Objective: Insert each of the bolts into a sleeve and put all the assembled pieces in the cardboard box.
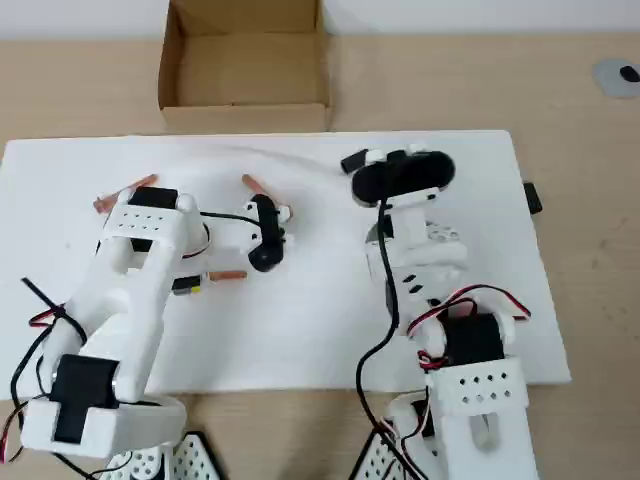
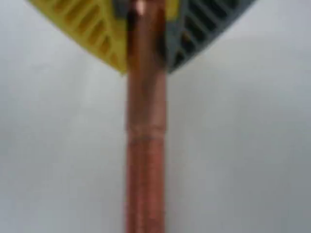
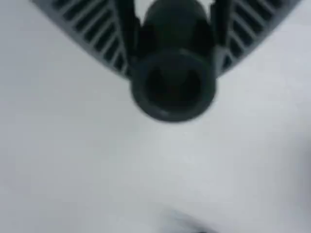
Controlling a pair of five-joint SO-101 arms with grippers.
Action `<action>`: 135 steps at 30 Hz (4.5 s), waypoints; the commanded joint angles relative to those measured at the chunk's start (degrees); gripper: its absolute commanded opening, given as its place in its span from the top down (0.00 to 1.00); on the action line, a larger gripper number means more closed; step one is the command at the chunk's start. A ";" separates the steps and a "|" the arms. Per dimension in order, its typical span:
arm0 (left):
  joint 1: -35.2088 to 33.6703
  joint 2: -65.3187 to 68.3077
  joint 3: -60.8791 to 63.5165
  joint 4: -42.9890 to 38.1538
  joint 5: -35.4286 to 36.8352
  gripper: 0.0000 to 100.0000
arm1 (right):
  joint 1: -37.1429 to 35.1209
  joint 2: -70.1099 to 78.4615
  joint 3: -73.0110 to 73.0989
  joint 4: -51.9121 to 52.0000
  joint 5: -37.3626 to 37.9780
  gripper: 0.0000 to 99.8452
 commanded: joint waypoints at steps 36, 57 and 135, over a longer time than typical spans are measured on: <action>-2.02 0.22 -15.74 18.11 134.07 0.77 | 1.01 -1.27 -3.30 2.64 -0.09 0.99; -6.07 0.31 -8.00 9.67 153.32 0.77 | 1.01 -1.19 -3.21 2.46 0.09 0.99; 0.09 -29.67 -42.90 11.87 50.29 0.99 | -15.34 -10.59 1.63 -33.58 5.45 0.99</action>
